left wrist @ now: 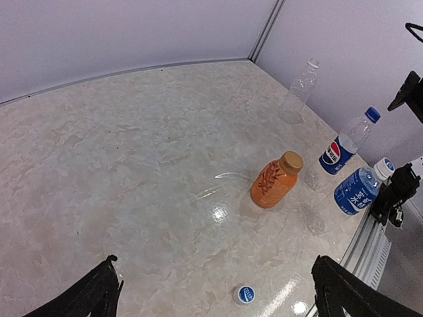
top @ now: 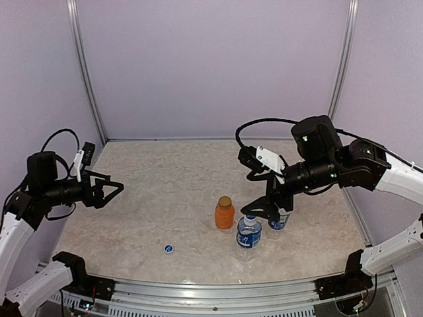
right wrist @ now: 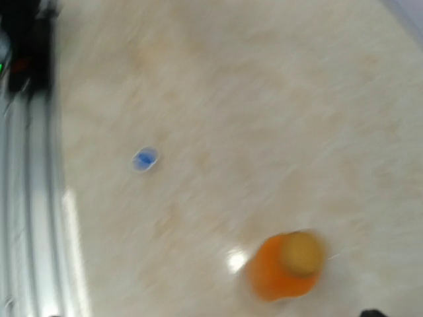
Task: Unscrew the bottle caps
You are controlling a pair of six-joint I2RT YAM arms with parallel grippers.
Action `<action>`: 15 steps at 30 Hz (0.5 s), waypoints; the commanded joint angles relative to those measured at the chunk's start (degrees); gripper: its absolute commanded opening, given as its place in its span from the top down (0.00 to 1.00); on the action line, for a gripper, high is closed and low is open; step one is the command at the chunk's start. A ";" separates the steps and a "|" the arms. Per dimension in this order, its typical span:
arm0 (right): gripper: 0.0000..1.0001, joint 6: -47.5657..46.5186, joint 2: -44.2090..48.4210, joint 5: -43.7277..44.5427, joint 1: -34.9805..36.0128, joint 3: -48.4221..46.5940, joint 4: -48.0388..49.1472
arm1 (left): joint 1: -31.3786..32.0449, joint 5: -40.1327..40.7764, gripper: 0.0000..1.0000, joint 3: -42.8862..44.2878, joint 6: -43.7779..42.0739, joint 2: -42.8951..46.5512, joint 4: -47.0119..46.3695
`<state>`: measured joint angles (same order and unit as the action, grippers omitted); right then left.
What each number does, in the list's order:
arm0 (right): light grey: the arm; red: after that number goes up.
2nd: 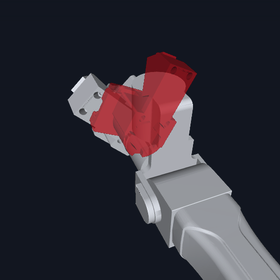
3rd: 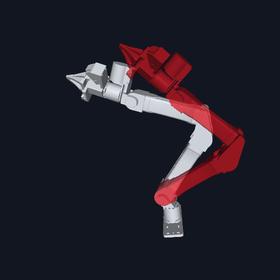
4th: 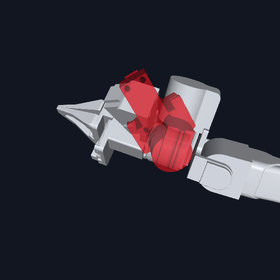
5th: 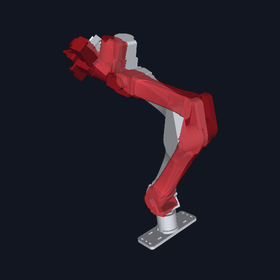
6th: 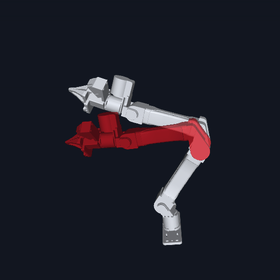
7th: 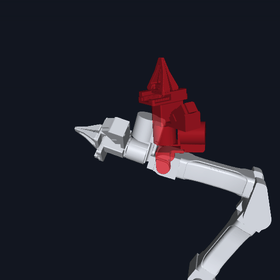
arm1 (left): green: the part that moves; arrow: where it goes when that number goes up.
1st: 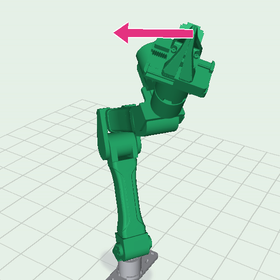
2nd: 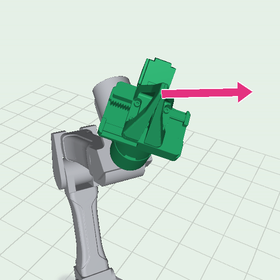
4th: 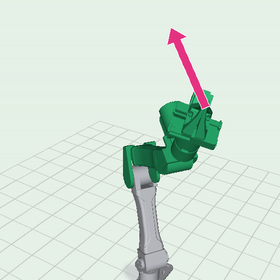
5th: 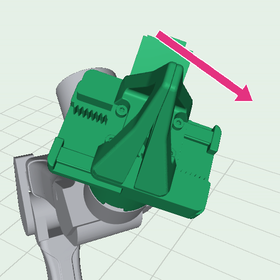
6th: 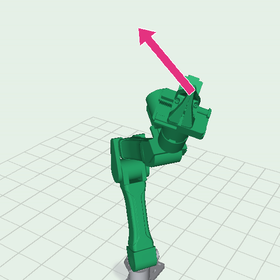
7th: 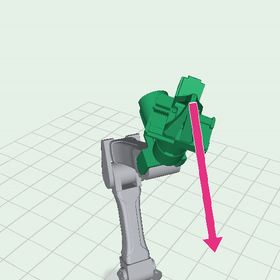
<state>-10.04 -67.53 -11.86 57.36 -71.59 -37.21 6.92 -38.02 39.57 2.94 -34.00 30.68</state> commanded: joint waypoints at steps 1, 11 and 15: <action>0.06 2.95 -2.40 11.06 6.38 -0.79 -8.47 | 1.23 -1.27 0.01 1.63 -2.29 -1.61 1.80; 0.17 5.93 -3.63 14.19 6.59 3.64 -8.26 | 1.43 -1.53 0.02 1.39 -2.32 -1.73 1.80; 0.24 5.21 -3.00 12.10 6.54 4.49 -6.01 | 1.43 -1.54 0.02 1.55 -2.44 -1.60 2.20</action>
<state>-5.13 -70.67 0.47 63.64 -68.23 -43.88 7.92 -38.81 39.59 1.39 -35.75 31.75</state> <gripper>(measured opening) 0.787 0.982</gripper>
